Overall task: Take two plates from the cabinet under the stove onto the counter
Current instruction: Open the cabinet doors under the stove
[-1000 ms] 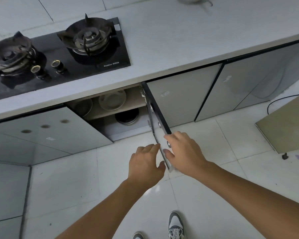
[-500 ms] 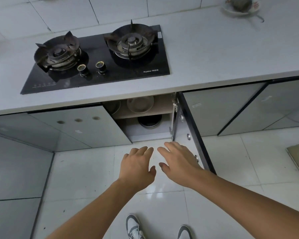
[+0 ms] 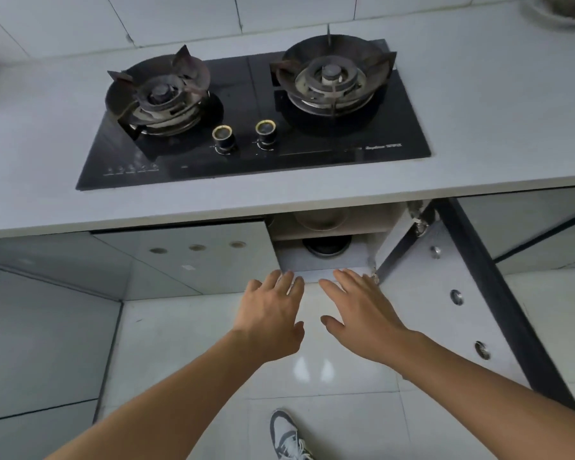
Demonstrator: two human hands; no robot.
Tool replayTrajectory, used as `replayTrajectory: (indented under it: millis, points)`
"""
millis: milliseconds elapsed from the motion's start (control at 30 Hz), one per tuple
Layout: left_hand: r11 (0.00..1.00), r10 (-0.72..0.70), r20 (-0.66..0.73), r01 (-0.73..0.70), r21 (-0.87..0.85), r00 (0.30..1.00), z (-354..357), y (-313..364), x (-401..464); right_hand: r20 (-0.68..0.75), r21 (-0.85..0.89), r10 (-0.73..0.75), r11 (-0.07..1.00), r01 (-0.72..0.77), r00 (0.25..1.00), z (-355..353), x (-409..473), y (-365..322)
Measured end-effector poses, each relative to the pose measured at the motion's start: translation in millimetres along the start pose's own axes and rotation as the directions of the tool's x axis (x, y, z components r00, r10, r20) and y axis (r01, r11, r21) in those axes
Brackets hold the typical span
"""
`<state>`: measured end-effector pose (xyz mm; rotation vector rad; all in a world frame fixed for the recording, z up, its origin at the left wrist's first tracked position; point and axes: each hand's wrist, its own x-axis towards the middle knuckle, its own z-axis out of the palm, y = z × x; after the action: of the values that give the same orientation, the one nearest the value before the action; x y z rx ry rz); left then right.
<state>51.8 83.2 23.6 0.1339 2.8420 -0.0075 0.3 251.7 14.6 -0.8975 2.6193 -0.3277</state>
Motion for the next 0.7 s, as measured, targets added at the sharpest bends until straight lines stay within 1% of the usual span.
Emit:
replayTrajectory:
  millis: [133,200,333,400,467,533,700]
  points:
    - [0.997,0.061,0.025,-0.063,0.047,0.998,3,-38,28,0.001,0.222,0.134,0.966,-0.131,0.991,21,34,-19]
    - [0.993,0.092,0.035,-0.095,0.072,0.995,1,-51,45,0.000,0.314,0.176,0.935,-0.167,0.984,32,50,-24]
    - [0.982,0.137,0.031,-0.140,0.125,0.990,-4,-65,80,-0.084,0.473,0.235,0.865,-0.169,0.968,49,82,-26]
    - [0.976,0.142,0.036,-0.146,0.164,0.989,-4,-68,95,-0.099,0.564,0.260,0.810,-0.162,0.960,57,101,-25]
    - [0.968,0.122,0.060,-0.132,0.213,0.991,-2,-72,108,-0.091,0.655,0.285,0.739,-0.159,0.954,65,122,-23]
    - [0.963,0.081,0.073,-0.097,0.252,0.994,0,-76,117,-0.082,0.708,0.294,0.690,-0.153,0.952,73,144,-22]
    - [0.934,-0.041,0.141,-0.012,0.357,0.989,4,-80,131,-0.089,0.771,0.304,0.624,-0.128,0.948,95,186,-23]
